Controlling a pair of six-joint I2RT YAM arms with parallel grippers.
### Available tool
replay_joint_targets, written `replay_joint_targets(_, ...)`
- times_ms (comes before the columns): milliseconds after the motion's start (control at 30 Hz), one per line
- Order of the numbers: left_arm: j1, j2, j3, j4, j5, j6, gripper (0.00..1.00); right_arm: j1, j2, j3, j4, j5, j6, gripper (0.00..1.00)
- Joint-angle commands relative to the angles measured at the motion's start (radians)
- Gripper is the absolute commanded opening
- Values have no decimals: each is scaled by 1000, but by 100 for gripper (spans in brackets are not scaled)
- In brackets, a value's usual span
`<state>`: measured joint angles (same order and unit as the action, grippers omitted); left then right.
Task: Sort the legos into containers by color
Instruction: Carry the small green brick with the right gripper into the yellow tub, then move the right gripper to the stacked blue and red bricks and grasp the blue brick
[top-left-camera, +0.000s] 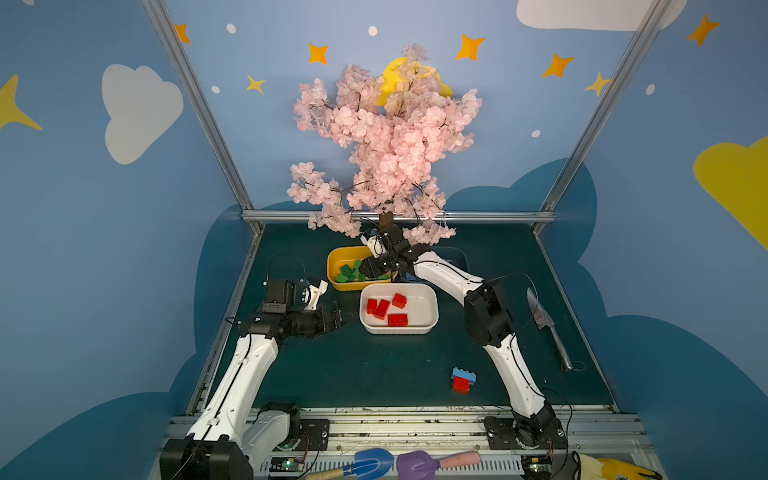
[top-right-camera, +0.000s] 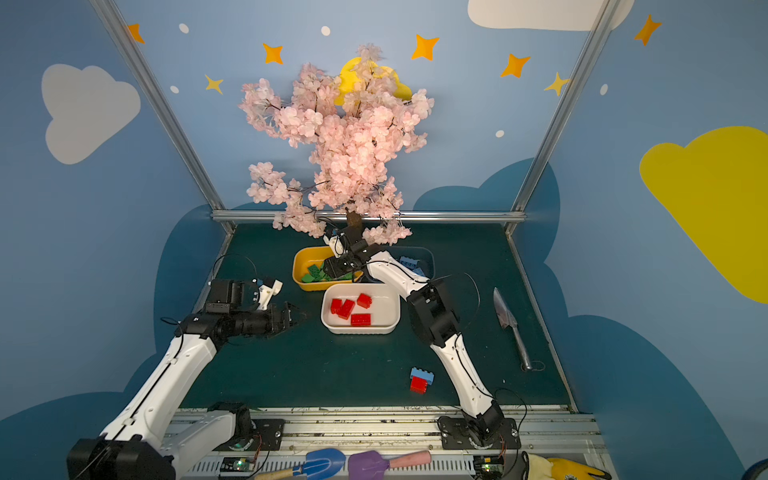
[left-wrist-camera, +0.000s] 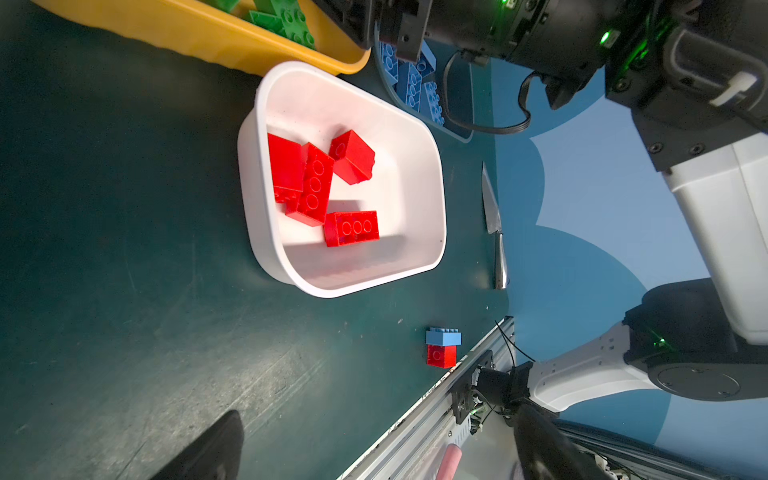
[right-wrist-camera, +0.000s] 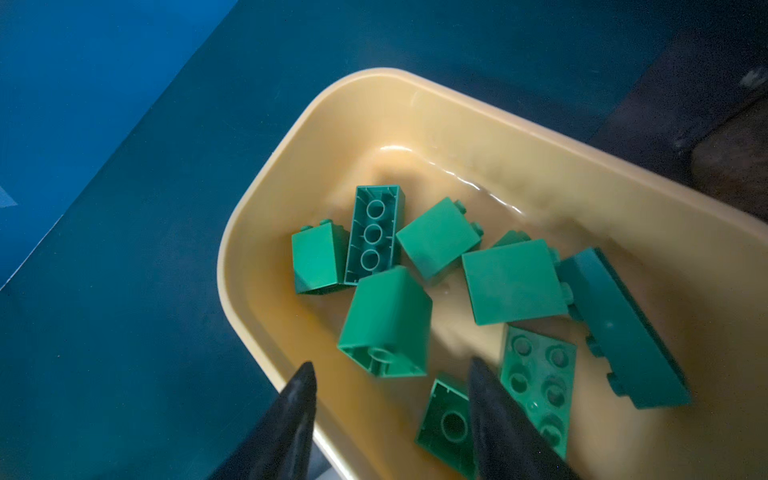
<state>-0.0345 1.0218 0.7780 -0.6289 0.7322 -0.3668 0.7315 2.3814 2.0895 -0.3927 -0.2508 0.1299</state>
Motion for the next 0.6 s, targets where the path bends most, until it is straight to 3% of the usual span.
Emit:
replay_joint_targets(0, 4, -18, 12, -14, 2, 6, 100, -13, -146, -106, 38, -25, -5, 60)
replay_joint_targets(167, 2, -15, 6, -9, 12, 7, 100, -36, -390, -383, 5, 1, -24, 62)
replay_joint_targets(367, 4, -3, -11, 15, 27, -3, 100, -39, -705, -672, -207, 45, -11, 65)
replay_joint_targets(567, 2, 12, -10, 23, 34, 1, 100, -43, -962, -901, -416, 58, -324, 65)
